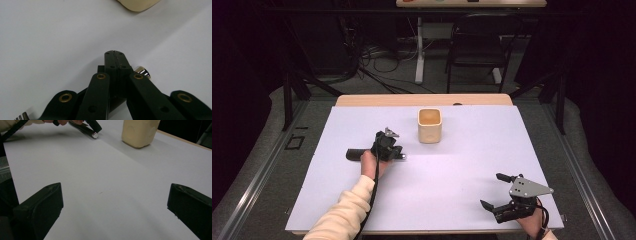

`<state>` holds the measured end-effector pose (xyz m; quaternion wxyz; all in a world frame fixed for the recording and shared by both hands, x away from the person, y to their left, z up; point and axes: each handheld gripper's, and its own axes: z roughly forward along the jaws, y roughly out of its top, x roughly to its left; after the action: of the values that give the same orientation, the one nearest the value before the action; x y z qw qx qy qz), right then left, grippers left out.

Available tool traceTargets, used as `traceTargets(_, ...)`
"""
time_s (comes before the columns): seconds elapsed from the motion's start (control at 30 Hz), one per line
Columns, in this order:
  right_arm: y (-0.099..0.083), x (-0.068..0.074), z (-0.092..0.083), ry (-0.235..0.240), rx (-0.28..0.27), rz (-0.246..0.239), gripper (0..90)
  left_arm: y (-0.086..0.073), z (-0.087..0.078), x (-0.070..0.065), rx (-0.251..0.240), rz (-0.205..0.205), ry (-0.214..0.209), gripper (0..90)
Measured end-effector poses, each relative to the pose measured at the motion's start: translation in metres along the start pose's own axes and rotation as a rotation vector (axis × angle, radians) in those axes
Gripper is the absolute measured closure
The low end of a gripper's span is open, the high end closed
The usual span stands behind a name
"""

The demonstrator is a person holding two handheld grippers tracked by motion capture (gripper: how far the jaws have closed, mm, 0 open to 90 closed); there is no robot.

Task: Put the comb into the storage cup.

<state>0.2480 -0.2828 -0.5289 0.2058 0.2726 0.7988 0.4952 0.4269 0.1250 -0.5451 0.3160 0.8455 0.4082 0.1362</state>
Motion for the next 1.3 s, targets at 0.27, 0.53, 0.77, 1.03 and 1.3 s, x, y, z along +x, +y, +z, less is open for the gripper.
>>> traceTargets(0.27,0.000,0.000,0.000,-0.002,0.001,0.001,0.0,-0.003,-0.002,-0.003,0.023,0.018,-0.006,90.0)
traceTargets(0.53,0.000,0.000,-0.001,-0.004,-0.001,-0.003,0.0,-0.006,-0.006,-0.007,0.037,0.031,-0.018,90.0)
traceTargets(0.77,0.000,-0.001,-0.001,-0.006,-0.002,-0.005,0.0,-0.010,-0.009,-0.013,0.062,0.052,-0.029,90.0)
traceTargets(1.03,0.000,-0.001,-0.001,-0.006,-0.003,-0.005,0.0,-0.015,-0.014,-0.018,0.077,0.069,-0.031,90.0)
traceTargets(1.3,0.000,-0.001,-0.002,-0.006,-0.005,-0.003,0.0,-0.020,-0.018,-0.019,0.091,0.075,-0.030,90.0)
